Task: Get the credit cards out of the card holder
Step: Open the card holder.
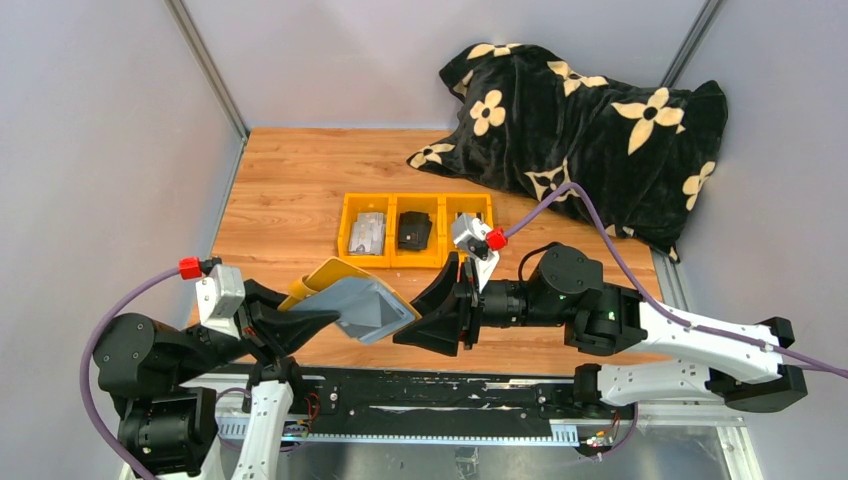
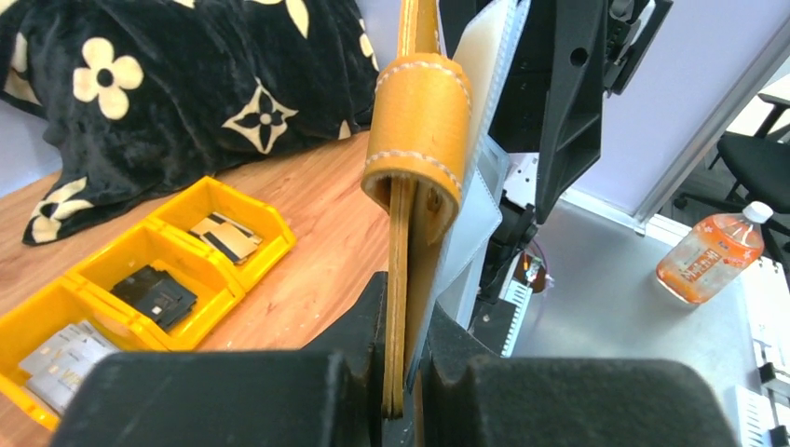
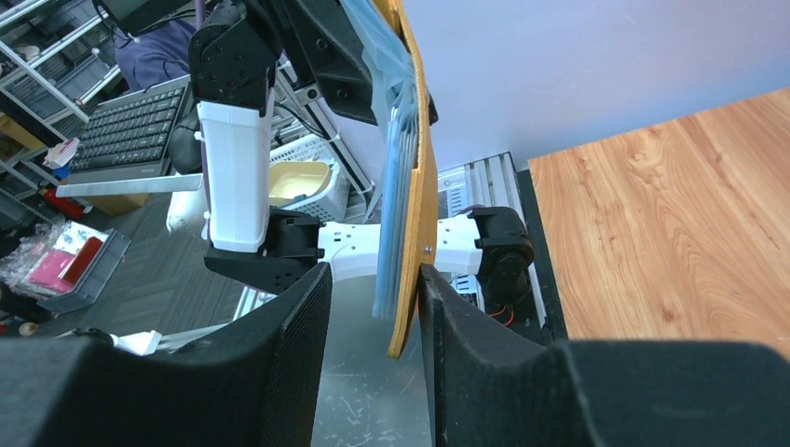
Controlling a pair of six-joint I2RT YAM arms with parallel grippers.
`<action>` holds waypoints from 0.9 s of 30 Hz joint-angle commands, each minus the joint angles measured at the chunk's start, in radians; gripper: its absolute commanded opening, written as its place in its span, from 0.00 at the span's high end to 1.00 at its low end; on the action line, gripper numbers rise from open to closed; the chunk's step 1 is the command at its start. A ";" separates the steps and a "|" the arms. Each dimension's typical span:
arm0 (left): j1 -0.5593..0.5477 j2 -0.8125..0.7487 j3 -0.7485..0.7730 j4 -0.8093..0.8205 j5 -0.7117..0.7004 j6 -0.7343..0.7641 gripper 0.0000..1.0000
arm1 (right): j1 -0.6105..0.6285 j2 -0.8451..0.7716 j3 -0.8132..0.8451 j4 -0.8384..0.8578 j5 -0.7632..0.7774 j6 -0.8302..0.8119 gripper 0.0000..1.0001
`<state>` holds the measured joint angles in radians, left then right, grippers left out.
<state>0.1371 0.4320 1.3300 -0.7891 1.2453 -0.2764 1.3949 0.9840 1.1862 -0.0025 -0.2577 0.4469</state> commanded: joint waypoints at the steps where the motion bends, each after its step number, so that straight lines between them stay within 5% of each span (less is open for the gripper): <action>1: 0.010 0.033 0.029 0.040 0.004 -0.137 1.00 | 0.017 -0.008 0.000 0.048 0.035 -0.011 0.58; 27: 0.010 0.045 0.022 0.049 0.004 -0.350 1.00 | 0.018 -0.026 -0.140 0.283 0.229 0.042 0.78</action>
<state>0.1394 0.4736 1.3590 -0.7341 1.2167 -0.4625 1.3987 0.9592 1.0641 0.1864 -0.0742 0.4652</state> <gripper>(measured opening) 0.093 0.225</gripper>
